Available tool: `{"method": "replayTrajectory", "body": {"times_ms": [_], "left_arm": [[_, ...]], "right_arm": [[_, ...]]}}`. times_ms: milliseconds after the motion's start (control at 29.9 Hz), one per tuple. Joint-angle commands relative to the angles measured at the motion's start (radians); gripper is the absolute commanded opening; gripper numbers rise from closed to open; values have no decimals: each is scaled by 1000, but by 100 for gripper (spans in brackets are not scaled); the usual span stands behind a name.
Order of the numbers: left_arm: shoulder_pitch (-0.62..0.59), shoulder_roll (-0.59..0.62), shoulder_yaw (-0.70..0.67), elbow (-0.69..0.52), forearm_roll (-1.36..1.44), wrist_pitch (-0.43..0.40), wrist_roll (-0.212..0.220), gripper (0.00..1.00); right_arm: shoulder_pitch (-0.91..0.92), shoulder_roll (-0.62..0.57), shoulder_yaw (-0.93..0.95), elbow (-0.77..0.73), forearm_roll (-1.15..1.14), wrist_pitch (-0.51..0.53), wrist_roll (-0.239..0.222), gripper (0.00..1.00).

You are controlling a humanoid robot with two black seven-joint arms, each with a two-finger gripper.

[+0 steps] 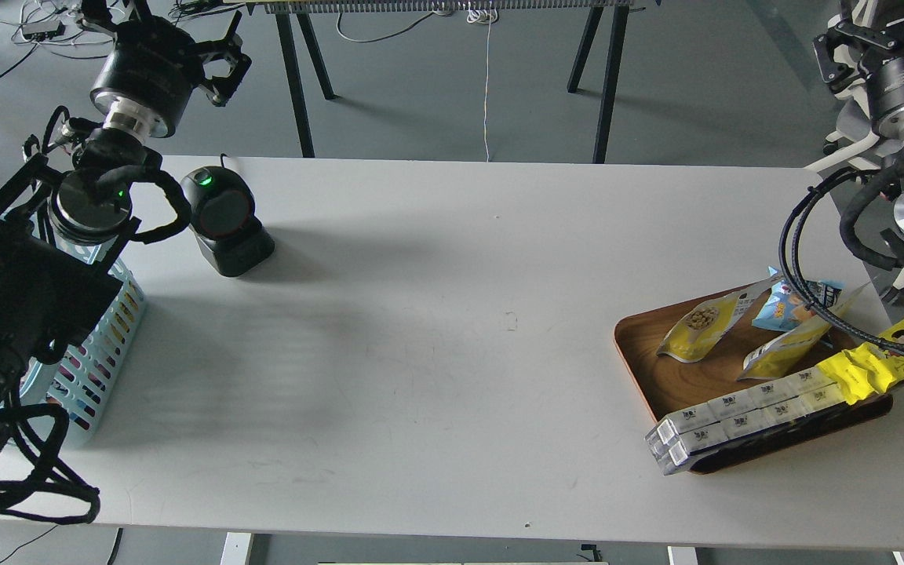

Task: Scan snack and place in basket

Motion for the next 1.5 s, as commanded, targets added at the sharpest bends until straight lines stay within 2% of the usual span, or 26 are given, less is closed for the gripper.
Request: {"method": "replayTrajectory", "body": {"times_ms": [0, 134, 301, 435, 602, 735, 869, 1036, 1270, 1471], "left_arm": [[1, 19, 9, -1, 3, 4, -2, 100], [2, 24, 9, -1, 3, 9, 4, 100], [5, 26, 12, -8, 2, 6, 4, 100], [4, 19, 13, -12, 3, 2, 6, 100], [-3, 9, 12, -15, 5, -1, 7, 100], [-6, 9, 10, -18, 5, -2, 1, 100], [-6, 12, 9, -27, 5, -1, 2, 100], [-4, 24, 9, -31, 5, -4, 2, 100], [2, 15, 7, -30, 5, -14, -5, 100], [2, 13, 1, -30, 5, -16, -7, 100]], "right_arm": [[5, -20, -3, 8, 0, 2, 0, 99], [8, -56, -7, 35, -3, 8, 0, 99], [48, -171, -70, 103, -14, 18, 3, 99], [199, -234, -291, 133, -75, 23, 3, 99], [412, -270, -562, 218, -257, 23, 43, 99], [564, -267, -723, 284, -425, 15, 71, 99], [735, -230, -921, 333, -612, 9, 71, 99], [910, -176, -1141, 487, -849, -21, 71, 99], [1023, -101, -1302, 693, -1207, -75, 71, 99], [1095, -113, -1429, 882, -1508, -110, 71, 99]]}}
